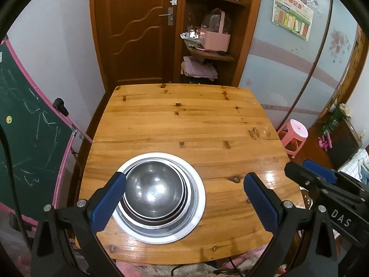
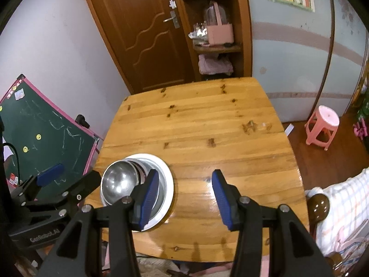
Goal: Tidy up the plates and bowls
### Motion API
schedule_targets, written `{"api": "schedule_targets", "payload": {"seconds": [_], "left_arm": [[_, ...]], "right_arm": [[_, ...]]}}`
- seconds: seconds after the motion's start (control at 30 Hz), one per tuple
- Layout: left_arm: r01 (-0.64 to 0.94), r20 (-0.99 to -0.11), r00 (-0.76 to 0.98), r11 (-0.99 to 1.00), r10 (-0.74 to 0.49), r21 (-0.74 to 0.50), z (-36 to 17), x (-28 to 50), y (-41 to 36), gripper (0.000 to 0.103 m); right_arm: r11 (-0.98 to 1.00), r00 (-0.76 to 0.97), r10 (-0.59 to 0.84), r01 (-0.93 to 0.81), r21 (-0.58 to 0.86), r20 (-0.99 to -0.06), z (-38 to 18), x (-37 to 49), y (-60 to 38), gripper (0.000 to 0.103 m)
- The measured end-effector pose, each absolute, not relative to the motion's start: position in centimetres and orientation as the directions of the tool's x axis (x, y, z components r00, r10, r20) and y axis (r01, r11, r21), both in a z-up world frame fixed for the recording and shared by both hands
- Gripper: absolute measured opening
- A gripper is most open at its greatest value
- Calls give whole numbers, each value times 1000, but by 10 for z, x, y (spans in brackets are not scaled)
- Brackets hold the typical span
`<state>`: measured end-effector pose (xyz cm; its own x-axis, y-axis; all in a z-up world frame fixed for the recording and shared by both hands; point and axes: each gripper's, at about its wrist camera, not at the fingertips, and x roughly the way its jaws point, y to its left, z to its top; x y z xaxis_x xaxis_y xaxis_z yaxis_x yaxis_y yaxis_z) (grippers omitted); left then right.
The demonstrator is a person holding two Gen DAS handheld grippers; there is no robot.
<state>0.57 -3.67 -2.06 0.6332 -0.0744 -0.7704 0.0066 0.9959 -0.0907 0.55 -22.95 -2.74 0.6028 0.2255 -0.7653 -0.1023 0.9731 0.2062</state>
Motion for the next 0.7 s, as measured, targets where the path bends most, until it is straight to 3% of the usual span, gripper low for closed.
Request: {"api": "schedule_targets", "payload": {"seconds": [0.7], "left_arm": [[-40,-769,639,998,-14,-51,-22,0,-49,101]], "right_arm": [[980,640,197,-110,164,-743,-25,-1,-227,48]]}}
